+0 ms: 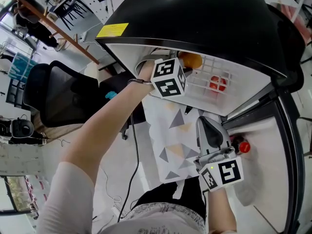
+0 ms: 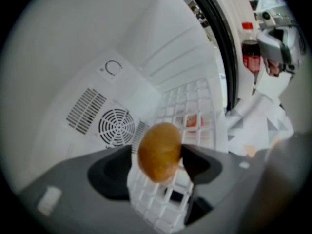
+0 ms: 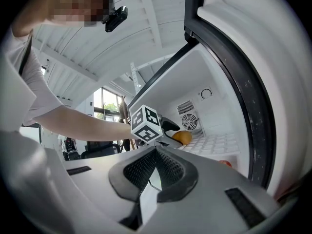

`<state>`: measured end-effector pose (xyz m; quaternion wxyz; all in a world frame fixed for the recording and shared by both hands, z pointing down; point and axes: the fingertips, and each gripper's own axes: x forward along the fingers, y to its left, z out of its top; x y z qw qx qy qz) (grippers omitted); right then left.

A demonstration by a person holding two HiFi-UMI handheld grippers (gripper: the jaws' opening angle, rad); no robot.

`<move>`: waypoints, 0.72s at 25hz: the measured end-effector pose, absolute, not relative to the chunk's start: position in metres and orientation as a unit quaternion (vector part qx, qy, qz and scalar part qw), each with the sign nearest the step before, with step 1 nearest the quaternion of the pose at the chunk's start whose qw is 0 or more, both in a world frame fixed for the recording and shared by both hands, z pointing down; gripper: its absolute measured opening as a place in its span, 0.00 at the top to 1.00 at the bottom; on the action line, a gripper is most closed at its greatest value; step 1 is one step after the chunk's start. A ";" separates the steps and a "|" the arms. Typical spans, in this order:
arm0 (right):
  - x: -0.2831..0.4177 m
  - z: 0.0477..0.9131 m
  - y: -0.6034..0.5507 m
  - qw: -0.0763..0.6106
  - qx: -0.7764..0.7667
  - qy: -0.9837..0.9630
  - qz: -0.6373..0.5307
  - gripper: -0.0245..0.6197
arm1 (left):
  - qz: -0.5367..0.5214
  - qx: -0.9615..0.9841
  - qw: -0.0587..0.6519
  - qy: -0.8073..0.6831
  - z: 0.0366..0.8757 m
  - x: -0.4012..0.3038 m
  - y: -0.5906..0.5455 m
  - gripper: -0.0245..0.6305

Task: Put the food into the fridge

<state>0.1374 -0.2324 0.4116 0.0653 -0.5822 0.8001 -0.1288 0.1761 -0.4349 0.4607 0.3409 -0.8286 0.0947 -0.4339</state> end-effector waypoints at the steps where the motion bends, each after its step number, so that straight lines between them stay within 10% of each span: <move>1: 0.137 0.411 -0.232 0.065 -0.582 0.800 -0.128 0.97 | -0.431 -0.830 0.341 0.097 0.459 0.175 -0.434 0.46; 18: 0.124 0.380 -0.218 0.047 -0.595 0.797 -0.093 0.97 | -0.395 -0.834 0.367 0.116 0.435 0.154 -0.395 0.46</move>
